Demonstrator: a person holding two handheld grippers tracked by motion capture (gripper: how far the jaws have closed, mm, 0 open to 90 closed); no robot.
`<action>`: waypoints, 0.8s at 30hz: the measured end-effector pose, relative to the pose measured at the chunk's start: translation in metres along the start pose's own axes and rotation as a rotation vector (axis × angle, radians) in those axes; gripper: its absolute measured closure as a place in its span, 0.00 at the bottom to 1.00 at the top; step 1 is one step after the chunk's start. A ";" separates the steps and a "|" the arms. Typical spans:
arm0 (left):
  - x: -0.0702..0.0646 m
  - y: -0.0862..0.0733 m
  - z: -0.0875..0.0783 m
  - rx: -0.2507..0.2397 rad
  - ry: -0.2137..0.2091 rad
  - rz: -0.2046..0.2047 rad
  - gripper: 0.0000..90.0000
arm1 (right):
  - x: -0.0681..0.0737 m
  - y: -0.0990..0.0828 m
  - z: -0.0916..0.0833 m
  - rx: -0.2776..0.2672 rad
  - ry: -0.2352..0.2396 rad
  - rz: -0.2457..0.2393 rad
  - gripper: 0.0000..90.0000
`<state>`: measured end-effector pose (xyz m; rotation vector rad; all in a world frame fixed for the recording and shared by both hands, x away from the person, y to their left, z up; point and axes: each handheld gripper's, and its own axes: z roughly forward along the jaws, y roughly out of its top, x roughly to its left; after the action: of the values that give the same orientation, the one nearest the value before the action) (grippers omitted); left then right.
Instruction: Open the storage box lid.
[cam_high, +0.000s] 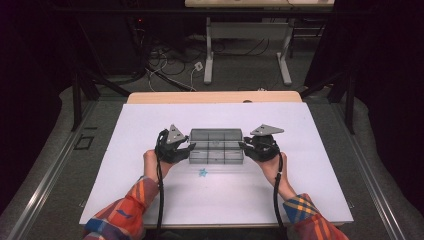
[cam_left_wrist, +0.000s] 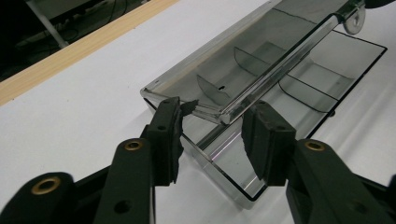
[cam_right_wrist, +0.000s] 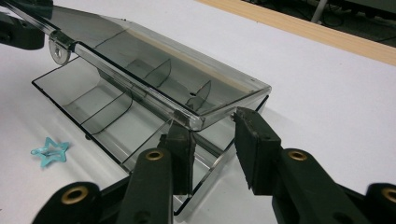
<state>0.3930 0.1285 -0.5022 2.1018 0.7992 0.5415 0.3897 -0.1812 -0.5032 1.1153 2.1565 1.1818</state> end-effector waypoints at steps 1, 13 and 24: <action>0.000 0.000 0.001 0.002 0.008 0.004 0.64 | 0.000 0.000 0.000 0.001 0.000 0.002 0.76; 0.007 0.004 0.003 -0.026 0.017 -0.033 0.74 | -0.003 0.004 0.002 -0.017 -0.003 0.011 0.77; 0.014 0.010 0.008 -0.037 0.027 -0.058 0.80 | -0.009 0.011 0.008 -0.027 -0.008 0.033 0.79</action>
<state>0.4116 0.1293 -0.4968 2.0356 0.8563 0.5504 0.4046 -0.1813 -0.4984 1.1460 2.1176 1.2148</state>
